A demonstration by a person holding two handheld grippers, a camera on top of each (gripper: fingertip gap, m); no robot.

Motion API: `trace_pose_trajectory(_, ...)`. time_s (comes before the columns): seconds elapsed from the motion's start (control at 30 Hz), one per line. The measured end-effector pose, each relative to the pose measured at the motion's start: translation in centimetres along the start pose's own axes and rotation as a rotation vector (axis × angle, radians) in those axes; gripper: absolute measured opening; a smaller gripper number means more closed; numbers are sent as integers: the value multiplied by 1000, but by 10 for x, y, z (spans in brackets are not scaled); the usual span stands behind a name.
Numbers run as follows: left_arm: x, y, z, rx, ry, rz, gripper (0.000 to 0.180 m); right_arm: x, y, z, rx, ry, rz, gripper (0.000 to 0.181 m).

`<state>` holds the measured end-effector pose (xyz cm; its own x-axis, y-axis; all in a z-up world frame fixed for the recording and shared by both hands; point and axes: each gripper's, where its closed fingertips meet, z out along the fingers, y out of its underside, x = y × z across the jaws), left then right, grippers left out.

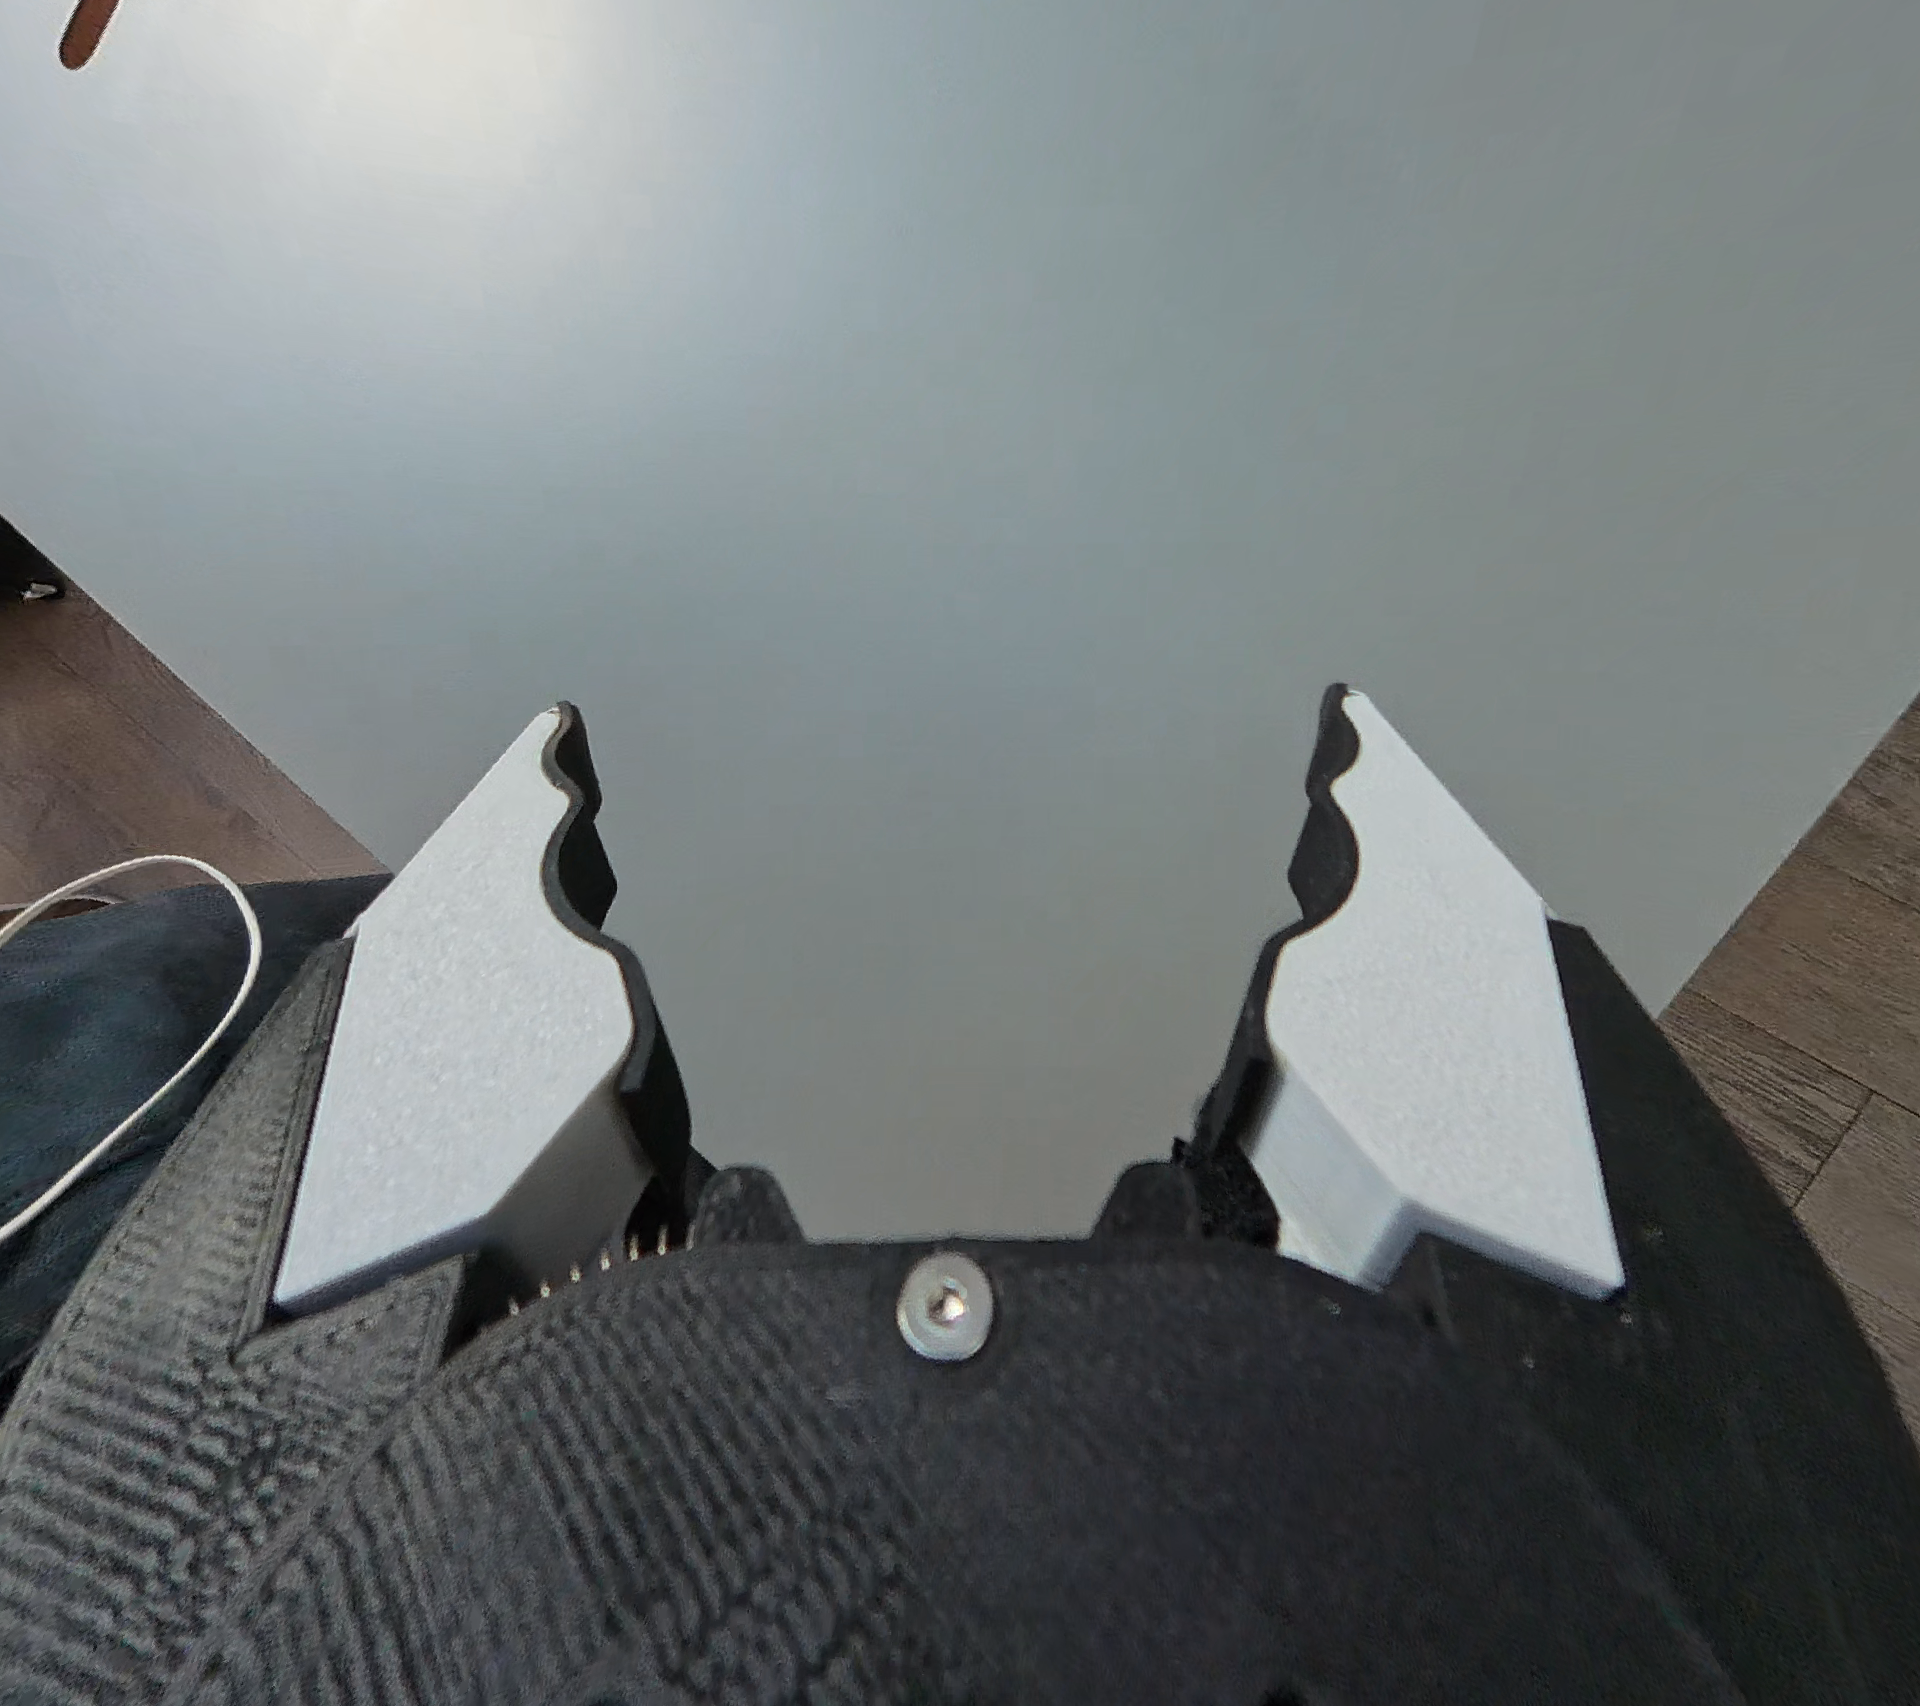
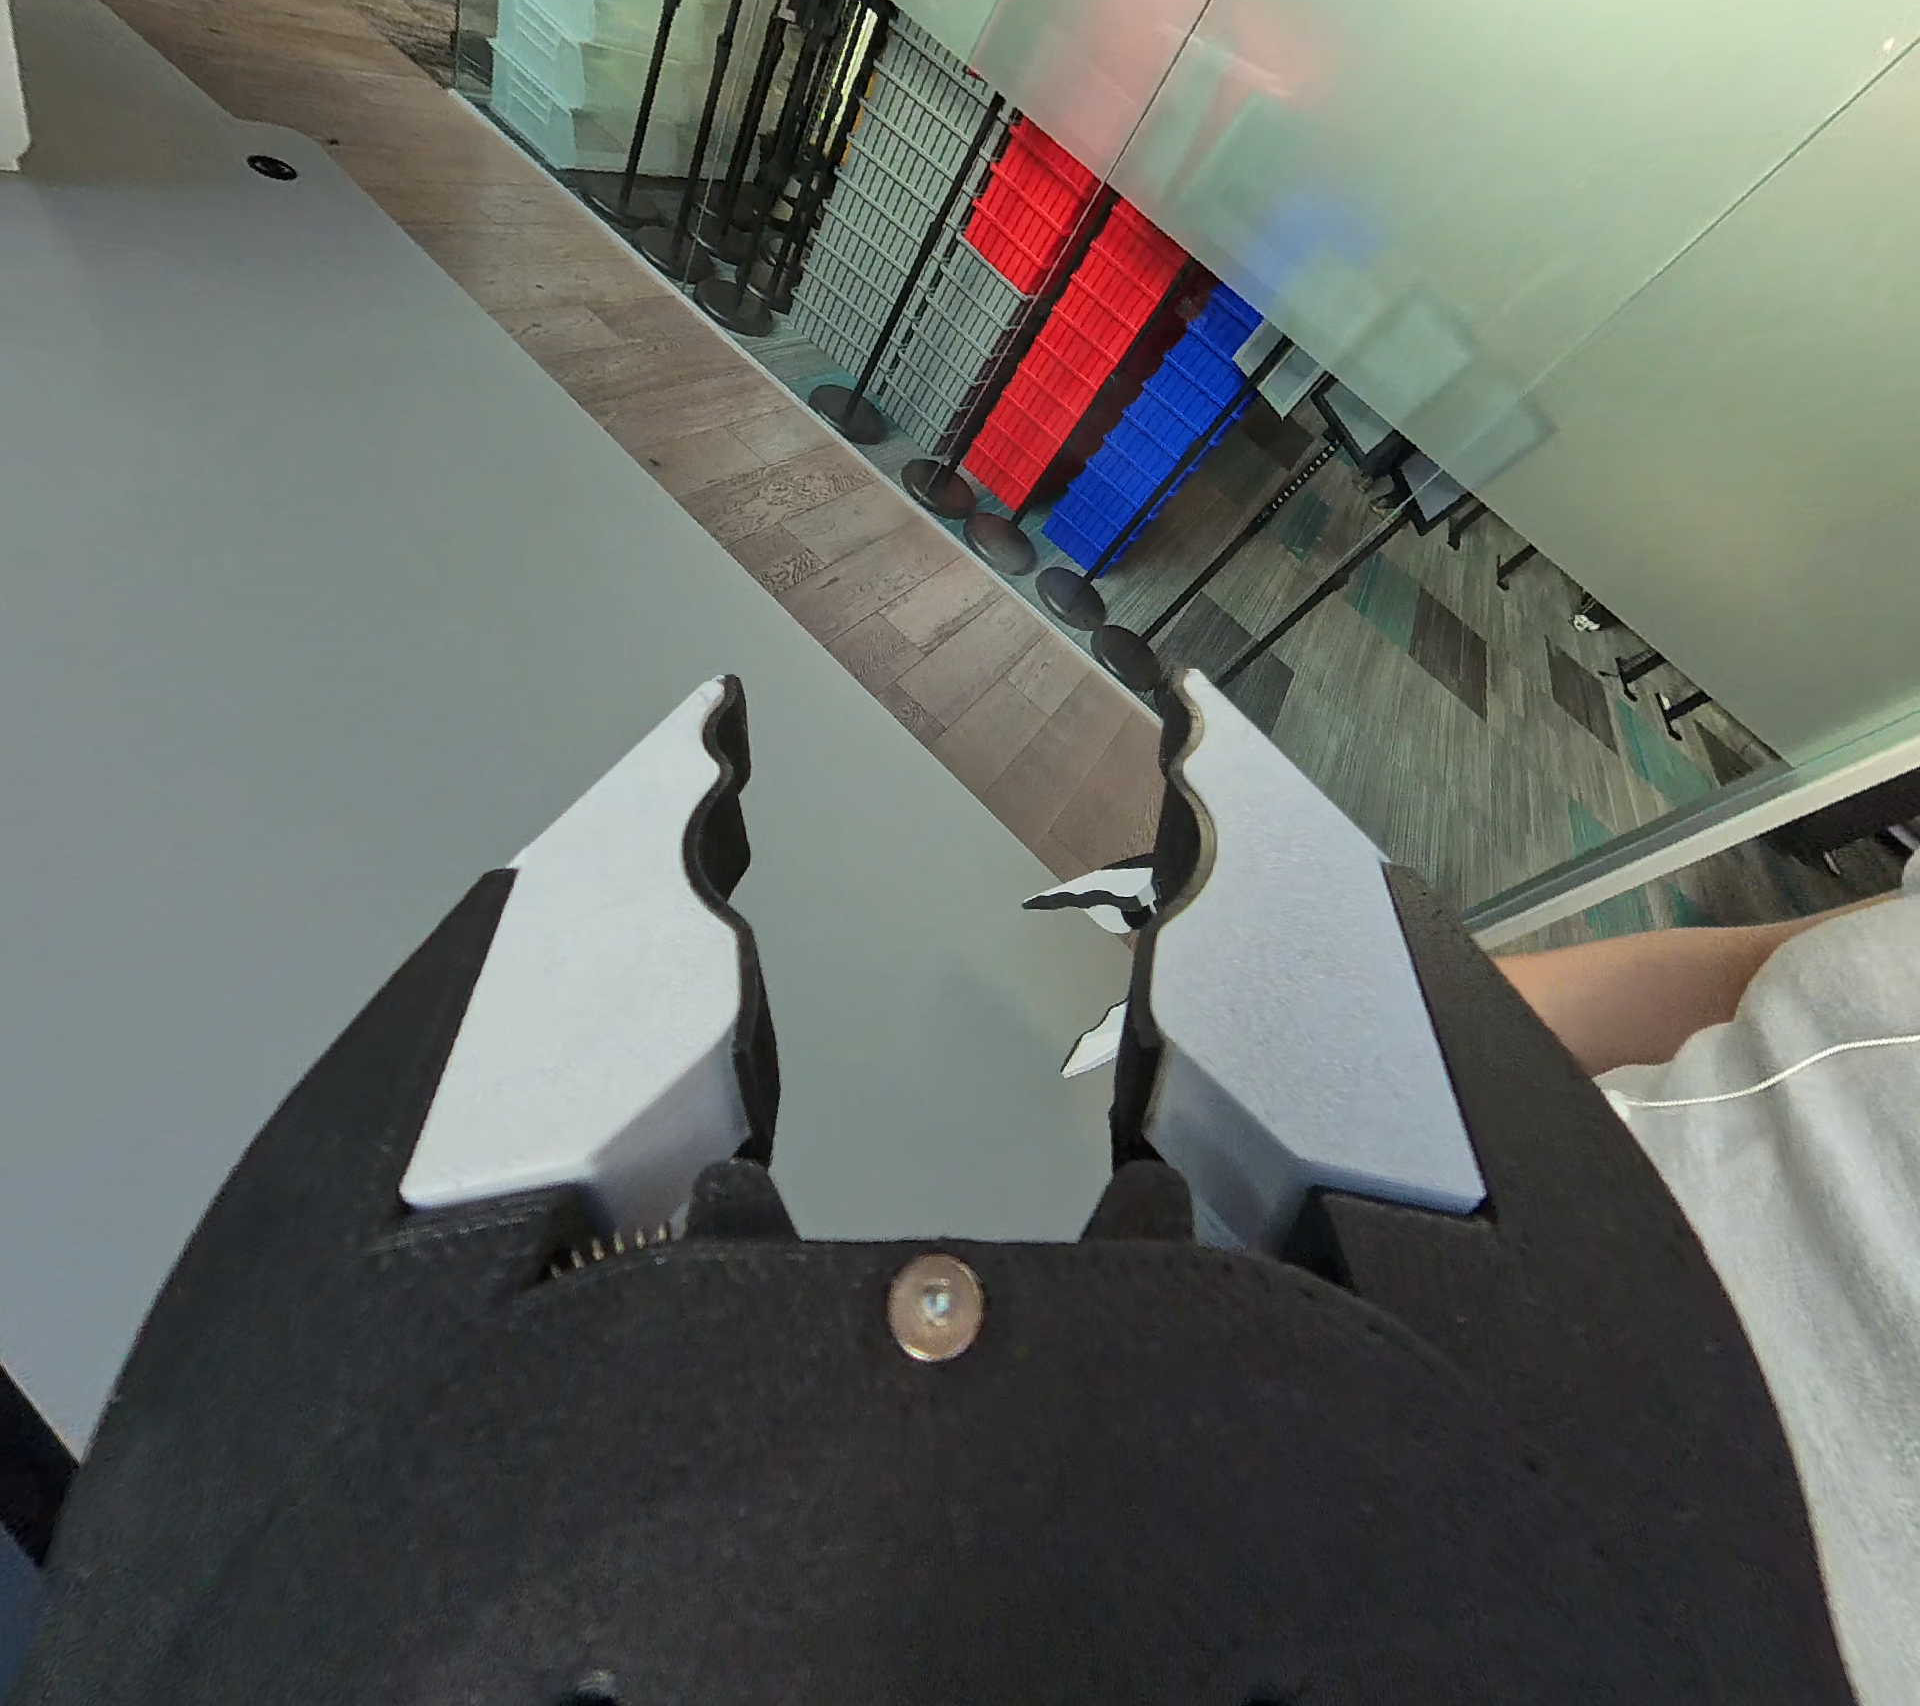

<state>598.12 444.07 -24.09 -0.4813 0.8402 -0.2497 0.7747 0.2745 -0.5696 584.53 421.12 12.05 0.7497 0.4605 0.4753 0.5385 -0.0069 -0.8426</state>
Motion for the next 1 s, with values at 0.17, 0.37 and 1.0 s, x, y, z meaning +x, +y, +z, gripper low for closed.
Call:
trace_pose_trajectory(0.17, 22, 2, -26, 126, -14, 87, 133, 14, 43, 85, -90, 109, -33, 79)
trace_pose_trajectory(0.37, 133, -8, -51, 313, -159, 164, 130, 24, 111, 268, -150, 20, -47, 82)
trace_pose_trajectory(1.0, 747, -76, -84, 67, 165, 112, 110, -85, 283, 788, -520, -484, -50, 34)
